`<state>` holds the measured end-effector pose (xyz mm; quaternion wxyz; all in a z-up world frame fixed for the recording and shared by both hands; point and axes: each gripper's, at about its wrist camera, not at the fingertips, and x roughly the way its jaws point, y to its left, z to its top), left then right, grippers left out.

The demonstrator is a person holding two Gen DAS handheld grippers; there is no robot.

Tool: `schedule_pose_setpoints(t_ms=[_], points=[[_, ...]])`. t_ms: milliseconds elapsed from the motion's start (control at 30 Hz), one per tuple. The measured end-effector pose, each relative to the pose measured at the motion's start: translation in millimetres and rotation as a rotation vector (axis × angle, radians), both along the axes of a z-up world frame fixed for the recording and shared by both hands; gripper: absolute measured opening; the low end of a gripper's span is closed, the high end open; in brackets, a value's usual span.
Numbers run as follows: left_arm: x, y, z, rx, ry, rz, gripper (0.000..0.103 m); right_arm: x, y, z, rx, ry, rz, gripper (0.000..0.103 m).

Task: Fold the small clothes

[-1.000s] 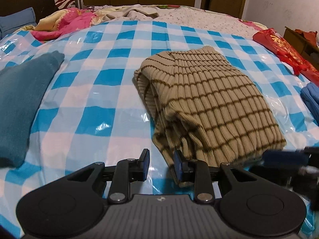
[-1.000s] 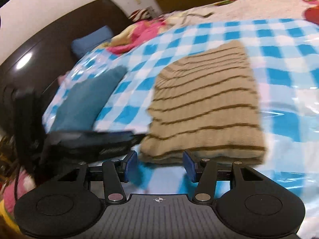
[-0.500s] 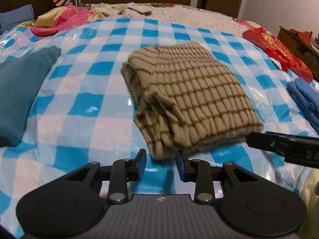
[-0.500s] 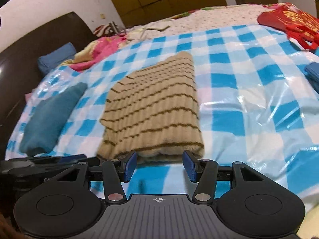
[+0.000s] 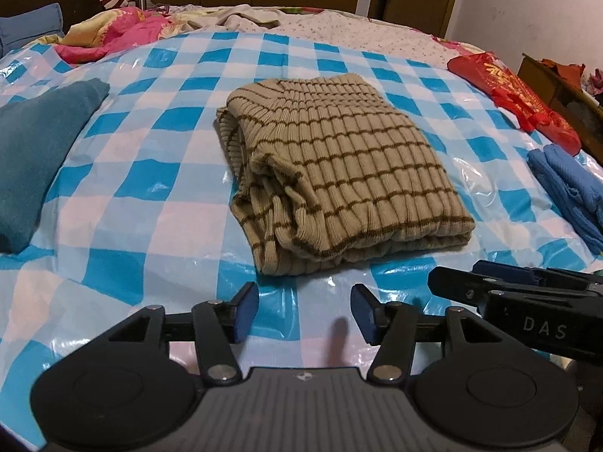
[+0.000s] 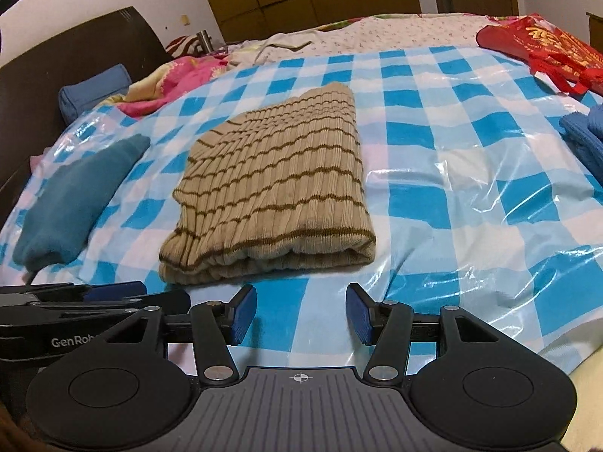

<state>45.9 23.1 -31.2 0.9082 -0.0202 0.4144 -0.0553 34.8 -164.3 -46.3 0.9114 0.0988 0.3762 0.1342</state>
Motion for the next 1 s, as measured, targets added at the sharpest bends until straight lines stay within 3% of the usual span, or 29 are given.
schedule_pose_setpoints(t_ms=[233,1000], points=[[-1,1,-2,0.0,-0.002,0.004,0.07,-3,4,-2,-0.024,-0.002,0.002,0.056],[9,-1,0,0.004,0.01,0.011,0.071,0,2,-2,-0.022,-0.002,-0.01,0.057]])
